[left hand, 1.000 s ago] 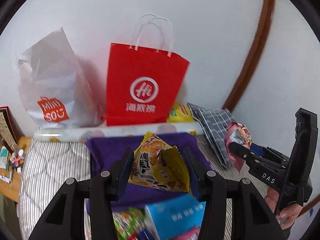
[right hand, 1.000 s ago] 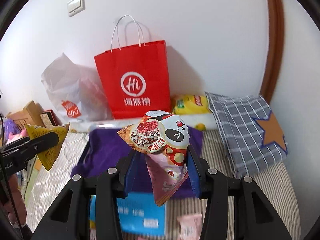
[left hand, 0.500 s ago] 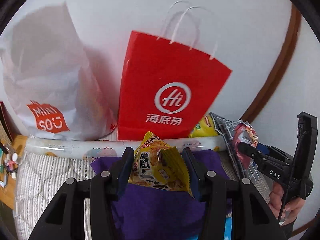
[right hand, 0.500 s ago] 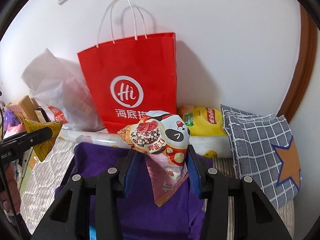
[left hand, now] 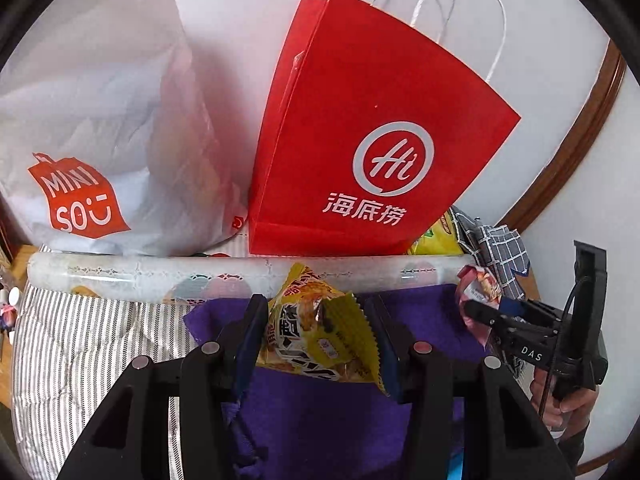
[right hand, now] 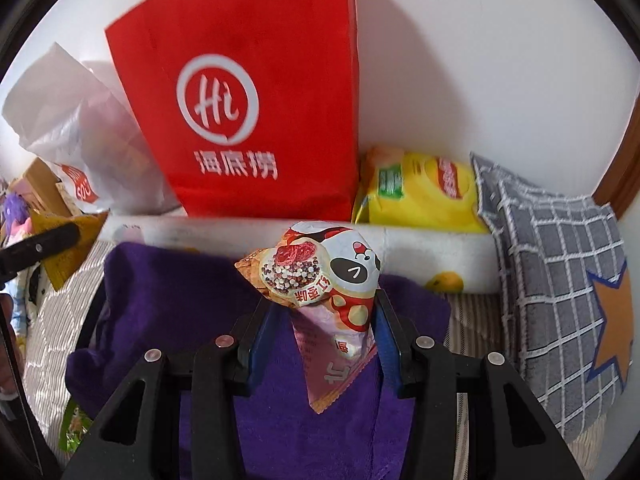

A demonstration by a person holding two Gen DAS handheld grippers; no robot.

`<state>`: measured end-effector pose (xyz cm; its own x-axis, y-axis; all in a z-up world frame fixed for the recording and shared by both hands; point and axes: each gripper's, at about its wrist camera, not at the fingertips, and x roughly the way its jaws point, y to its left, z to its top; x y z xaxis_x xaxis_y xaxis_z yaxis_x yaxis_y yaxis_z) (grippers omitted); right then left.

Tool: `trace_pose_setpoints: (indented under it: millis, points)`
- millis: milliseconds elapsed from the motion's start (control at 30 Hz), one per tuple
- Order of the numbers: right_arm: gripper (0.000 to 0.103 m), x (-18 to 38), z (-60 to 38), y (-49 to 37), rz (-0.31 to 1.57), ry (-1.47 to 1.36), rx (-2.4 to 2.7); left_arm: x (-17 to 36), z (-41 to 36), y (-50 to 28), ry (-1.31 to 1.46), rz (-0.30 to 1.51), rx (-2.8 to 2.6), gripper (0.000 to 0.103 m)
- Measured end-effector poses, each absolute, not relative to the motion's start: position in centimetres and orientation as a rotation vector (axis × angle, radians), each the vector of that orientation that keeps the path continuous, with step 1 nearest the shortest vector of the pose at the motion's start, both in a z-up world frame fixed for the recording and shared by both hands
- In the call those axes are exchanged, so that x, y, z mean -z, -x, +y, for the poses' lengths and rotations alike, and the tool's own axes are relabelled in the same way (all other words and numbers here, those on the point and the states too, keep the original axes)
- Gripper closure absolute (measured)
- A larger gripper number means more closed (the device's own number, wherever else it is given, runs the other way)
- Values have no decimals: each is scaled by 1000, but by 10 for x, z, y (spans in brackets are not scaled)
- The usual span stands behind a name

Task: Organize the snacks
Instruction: 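Carry the yellow chip bag and panda bag with both tools over the purple towel, then open the left tool to drop the yellow bag on the towel while the right releases the panda bag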

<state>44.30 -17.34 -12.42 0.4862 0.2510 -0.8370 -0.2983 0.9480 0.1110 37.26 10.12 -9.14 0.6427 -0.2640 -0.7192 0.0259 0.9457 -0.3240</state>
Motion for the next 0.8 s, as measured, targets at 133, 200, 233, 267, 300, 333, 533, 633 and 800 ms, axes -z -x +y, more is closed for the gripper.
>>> trace_pose_setpoints:
  millis: [133, 200, 233, 267, 300, 333, 533, 633, 800]
  points:
    - [57, 134, -173, -446, 1039, 63, -334, 97, 100, -376, 299, 873, 164, 55]
    - [57, 137, -172, -447, 1050, 63, -343, 98, 99, -377, 295, 877, 163, 55]
    - [57, 139, -171, -448, 1054, 66, -345, 99, 98, -378, 294, 878, 163, 55]
    - [57, 140, -170, -448, 1058, 73, -346, 100, 98, -378, 293, 882, 163, 55]
    - [57, 142, -170, -448, 1063, 85, -348, 101, 98, -379, 292, 886, 161, 55]
    - [57, 145, -168, -450, 1069, 94, -349, 102, 98, -380, 293, 891, 159, 55]
    - [57, 157, -168, -453, 1115, 113, -350, 113, 94, -385, 297, 926, 158, 55]
    - [57, 161, -164, -454, 1127, 136, -350, 119, 92, -388, 307, 942, 167, 55]
    - [56, 163, -161, -455, 1130, 139, -345, 125, 86, -389, 287, 966, 162, 55]
